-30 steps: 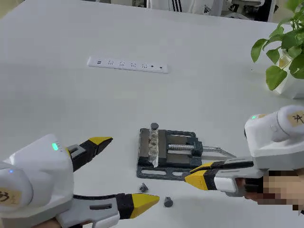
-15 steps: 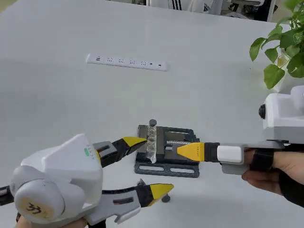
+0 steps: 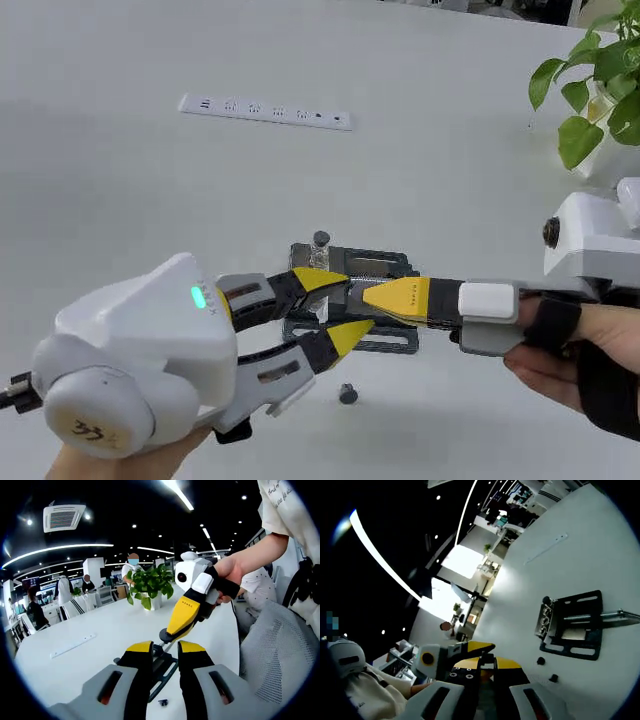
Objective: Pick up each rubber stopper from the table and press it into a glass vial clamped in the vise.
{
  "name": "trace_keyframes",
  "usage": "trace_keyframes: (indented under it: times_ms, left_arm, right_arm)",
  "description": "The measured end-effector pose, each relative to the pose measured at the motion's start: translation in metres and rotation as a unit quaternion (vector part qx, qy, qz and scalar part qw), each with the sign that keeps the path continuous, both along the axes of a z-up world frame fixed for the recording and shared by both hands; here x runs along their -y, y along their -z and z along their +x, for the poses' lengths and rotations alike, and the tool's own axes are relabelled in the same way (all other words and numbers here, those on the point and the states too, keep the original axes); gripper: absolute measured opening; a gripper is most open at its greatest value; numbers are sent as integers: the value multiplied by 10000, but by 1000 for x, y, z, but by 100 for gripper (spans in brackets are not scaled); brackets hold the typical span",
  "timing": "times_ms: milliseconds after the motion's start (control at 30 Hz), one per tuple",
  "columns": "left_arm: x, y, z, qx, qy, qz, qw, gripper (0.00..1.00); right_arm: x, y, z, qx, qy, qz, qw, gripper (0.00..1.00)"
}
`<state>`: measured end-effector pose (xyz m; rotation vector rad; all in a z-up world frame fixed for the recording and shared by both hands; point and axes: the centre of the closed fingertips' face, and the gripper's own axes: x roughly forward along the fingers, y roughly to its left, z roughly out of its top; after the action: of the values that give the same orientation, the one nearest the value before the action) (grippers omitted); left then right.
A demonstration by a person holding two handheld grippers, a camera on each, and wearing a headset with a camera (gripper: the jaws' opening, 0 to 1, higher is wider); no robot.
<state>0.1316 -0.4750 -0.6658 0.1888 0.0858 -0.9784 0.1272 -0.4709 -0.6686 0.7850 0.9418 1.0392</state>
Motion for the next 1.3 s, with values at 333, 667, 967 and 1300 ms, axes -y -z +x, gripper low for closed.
trace_keyframes:
  times_ms: [333, 667, 967, 1300]
  left_arm:
    - [0, -2, -3, -46, 50, -104, 9999, 5]
    - [2, 0, -8, -152, 133, -177, 9996, 4]
    - [3, 3, -11, -295, 199, -228, 9991, 3]
    - [1, 18, -14, -628, 193, -81, 9978, 3]
  right_arm:
    - [-6, 0, -4, -312, 65, 321, 9990, 5]
    - [-1, 1, -6, -359, -60, 358, 9987, 6]
    - [3, 7, -5, -226, -120, 181, 9995, 9]
    - [10, 10, -6, 807, -513, -812, 9921, 19]
